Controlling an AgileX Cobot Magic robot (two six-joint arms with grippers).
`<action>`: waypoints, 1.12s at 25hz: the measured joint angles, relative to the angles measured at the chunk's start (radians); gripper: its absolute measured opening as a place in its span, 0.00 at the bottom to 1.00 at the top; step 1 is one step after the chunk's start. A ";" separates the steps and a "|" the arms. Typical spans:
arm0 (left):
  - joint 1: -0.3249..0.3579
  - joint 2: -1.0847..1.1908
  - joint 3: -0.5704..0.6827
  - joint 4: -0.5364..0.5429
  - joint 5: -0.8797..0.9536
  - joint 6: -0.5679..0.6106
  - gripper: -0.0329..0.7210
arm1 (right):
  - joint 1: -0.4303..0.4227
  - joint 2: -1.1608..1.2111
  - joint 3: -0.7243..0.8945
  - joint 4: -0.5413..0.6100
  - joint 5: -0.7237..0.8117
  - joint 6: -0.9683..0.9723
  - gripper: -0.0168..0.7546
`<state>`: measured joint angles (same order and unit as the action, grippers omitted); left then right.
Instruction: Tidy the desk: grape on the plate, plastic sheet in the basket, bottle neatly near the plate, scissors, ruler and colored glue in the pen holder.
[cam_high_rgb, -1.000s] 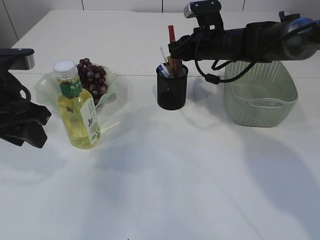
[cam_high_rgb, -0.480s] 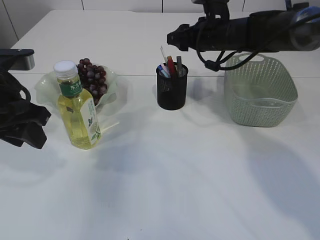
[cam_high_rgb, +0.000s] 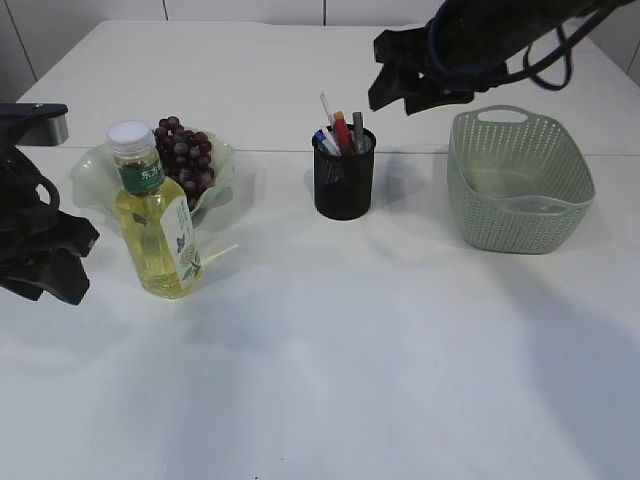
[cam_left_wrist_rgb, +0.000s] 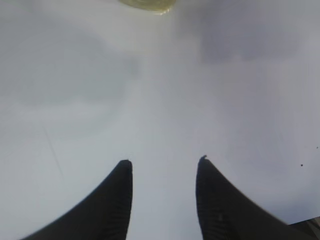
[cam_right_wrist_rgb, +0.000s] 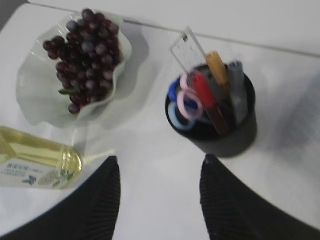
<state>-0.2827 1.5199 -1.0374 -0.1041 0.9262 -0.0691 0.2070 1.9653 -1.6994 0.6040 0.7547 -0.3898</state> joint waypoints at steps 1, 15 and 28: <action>0.000 0.000 0.000 0.000 0.002 0.000 0.45 | 0.000 -0.027 0.000 -0.080 0.046 0.067 0.56; 0.000 -0.022 0.000 0.004 0.074 0.000 0.45 | 0.000 -0.308 0.027 -0.661 0.418 0.402 0.56; 0.000 -0.384 0.000 0.041 0.256 -0.048 0.45 | 0.000 -0.694 0.459 -0.686 0.347 0.406 0.56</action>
<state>-0.2827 1.1360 -1.0374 -0.0628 1.1822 -0.1168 0.2070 1.2713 -1.2406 -0.0815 1.1018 0.0160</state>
